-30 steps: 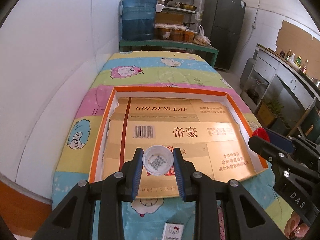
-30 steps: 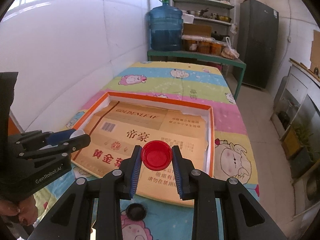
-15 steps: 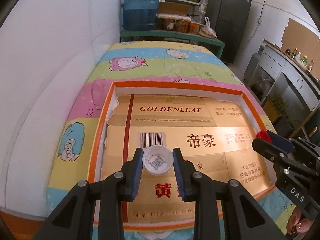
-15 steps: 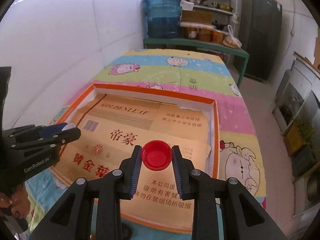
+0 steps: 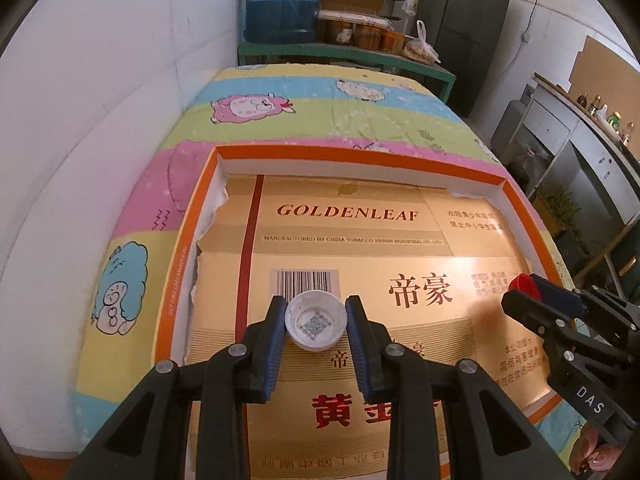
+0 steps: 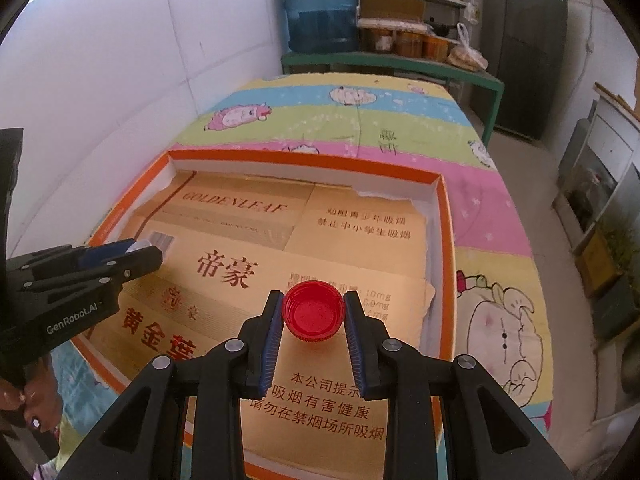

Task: Organize rigid objects
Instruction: 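Open the left tool to drop the white cap while the right tool releases the red cap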

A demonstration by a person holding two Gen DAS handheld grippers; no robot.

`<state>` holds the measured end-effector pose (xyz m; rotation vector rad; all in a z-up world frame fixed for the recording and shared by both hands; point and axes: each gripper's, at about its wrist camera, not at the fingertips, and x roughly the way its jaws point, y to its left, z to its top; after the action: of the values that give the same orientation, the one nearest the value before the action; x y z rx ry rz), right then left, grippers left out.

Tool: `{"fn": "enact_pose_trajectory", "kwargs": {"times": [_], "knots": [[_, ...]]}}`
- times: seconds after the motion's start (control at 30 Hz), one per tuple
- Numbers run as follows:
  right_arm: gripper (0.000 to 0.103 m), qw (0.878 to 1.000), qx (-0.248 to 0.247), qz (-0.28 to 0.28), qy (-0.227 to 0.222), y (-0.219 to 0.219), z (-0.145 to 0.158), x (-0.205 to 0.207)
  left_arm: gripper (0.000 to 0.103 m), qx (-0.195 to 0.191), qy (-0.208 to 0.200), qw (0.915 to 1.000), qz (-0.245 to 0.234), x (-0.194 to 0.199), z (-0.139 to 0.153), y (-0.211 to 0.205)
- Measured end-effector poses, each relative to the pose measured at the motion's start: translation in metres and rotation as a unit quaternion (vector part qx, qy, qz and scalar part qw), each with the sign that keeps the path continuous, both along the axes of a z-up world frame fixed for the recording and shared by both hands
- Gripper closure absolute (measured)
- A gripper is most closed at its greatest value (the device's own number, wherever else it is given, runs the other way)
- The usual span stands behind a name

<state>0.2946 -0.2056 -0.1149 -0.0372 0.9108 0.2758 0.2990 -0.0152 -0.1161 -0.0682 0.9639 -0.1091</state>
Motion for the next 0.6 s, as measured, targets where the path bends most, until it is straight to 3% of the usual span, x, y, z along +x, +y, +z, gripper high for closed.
{"fn": "enact_pose_trajectory", "kwargs": {"times": [0.23, 0.43, 0.6], "knots": [[0.072, 1.000, -0.004, -0.003, 0.012, 0.001, -0.009, 0.004, 0.072, 0.019, 0.000, 0.9998, -0.011, 0.001, -0.006, -0.007], [0.072, 1.000, -0.008, -0.004, 0.017, 0.002, -0.013, 0.005, 0.071, 0.012, -0.016, 0.9995, -0.023, -0.002, -0.010, -0.004], [0.059, 1.000, -0.015, -0.005, 0.014, 0.003, -0.014, 0.004, 0.071, 0.006, -0.016, 0.9995, -0.027, -0.004, -0.009, -0.001]]}}
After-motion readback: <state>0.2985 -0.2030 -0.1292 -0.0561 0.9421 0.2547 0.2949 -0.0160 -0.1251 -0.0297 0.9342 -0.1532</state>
